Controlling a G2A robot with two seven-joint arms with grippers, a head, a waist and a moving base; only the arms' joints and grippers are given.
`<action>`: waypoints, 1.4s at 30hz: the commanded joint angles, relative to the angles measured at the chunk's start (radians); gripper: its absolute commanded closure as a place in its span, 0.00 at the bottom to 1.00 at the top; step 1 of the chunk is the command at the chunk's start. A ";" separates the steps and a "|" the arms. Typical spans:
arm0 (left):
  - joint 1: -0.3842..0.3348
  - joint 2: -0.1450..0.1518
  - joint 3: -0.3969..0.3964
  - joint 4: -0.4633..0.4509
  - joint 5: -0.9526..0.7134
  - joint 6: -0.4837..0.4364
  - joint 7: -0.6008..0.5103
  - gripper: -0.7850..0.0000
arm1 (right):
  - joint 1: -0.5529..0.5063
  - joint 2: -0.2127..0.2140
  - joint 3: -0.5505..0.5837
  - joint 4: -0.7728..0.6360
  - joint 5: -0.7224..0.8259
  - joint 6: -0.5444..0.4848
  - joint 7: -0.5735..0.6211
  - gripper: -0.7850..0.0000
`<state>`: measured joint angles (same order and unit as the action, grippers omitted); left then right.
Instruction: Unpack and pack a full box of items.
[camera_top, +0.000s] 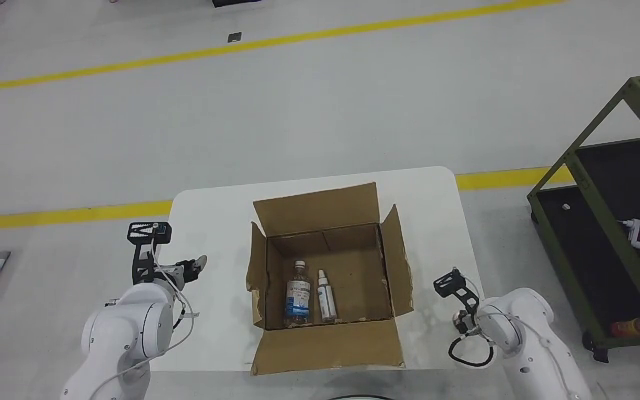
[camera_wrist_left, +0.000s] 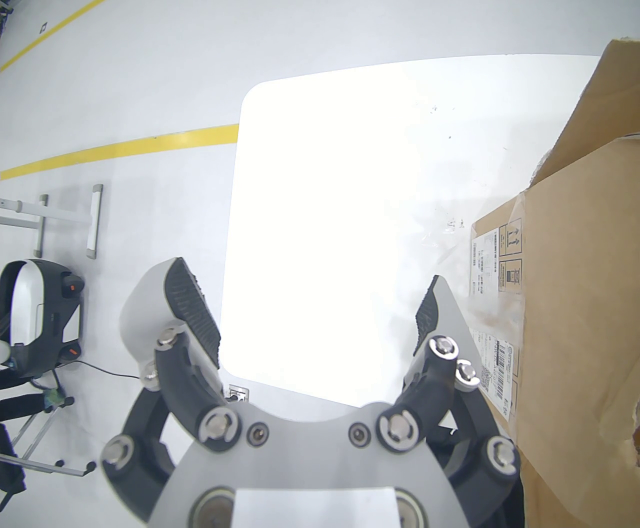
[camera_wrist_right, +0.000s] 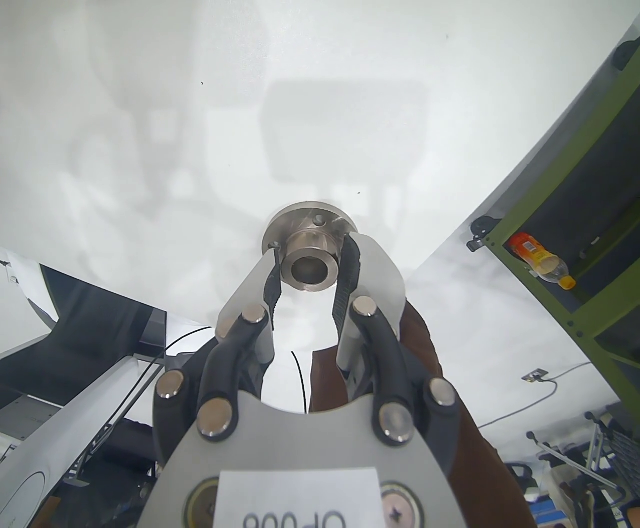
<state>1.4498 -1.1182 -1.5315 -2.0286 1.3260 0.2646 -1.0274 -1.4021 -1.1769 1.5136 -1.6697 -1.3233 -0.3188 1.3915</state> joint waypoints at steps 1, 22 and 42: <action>0.000 0.000 0.000 0.000 0.000 0.000 0.000 0.00 | 0.001 0.001 -0.001 0.005 0.003 0.001 -0.002 0.65; 0.000 0.000 0.000 0.000 0.000 0.000 0.000 0.00 | -0.003 0.015 0.001 -0.008 0.026 0.027 -0.010 1.00; 0.000 0.000 0.000 0.000 0.000 0.000 0.000 0.00 | -0.128 0.039 0.348 -0.546 0.489 0.124 -0.001 1.00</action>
<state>1.4498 -1.1182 -1.5315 -2.0286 1.3260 0.2646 -1.0274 -1.5235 -1.1387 1.8506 -2.1749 -0.8538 -0.1950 1.3941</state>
